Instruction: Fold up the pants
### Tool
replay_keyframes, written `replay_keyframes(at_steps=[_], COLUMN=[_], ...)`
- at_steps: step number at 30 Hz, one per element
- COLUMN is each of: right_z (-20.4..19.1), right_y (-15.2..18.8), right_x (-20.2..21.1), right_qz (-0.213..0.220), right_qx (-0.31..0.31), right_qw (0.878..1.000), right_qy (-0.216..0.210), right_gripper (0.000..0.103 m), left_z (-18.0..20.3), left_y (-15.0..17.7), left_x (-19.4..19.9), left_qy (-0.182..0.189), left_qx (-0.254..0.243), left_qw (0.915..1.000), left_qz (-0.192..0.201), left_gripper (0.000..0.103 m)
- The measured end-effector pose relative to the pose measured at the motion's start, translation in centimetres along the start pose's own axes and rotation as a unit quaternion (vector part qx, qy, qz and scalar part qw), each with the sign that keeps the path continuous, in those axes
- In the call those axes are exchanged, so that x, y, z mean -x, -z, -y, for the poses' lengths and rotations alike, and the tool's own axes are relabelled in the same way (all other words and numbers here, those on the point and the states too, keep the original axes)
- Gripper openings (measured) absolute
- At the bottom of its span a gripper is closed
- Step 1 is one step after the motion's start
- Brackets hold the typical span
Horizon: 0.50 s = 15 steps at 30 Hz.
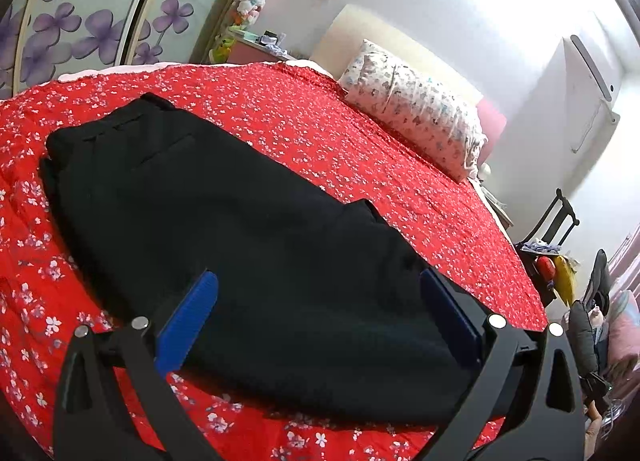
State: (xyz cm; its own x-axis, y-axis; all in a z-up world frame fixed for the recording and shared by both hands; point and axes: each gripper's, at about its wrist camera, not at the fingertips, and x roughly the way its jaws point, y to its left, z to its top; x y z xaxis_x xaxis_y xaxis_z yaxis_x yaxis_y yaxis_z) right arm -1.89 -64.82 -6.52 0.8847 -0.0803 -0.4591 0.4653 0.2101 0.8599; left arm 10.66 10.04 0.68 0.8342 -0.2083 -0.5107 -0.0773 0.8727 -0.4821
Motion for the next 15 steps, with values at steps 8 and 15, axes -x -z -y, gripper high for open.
replay_keyframes(at_steps=[8, 15], right_z=[0.3, 0.1], right_y=[0.1, 0.4], right_x=[-0.8, -1.5], right_qz=[0.012, 0.028], right_qx=[0.017, 0.039], right_qw=[0.999, 0.998], right_qy=[0.046, 0.042], right_gripper=[0.033, 0.019], left_z=[0.3, 0.1], left_y=[0.2, 0.1], left_x=[-0.3, -0.4], left_qy=[0.0, -0.001], left_qx=[-0.009, -0.002], left_qw=[0.9999, 1.0], left_qz=[-0.006, -0.009], left_gripper=[0.101, 0.101])
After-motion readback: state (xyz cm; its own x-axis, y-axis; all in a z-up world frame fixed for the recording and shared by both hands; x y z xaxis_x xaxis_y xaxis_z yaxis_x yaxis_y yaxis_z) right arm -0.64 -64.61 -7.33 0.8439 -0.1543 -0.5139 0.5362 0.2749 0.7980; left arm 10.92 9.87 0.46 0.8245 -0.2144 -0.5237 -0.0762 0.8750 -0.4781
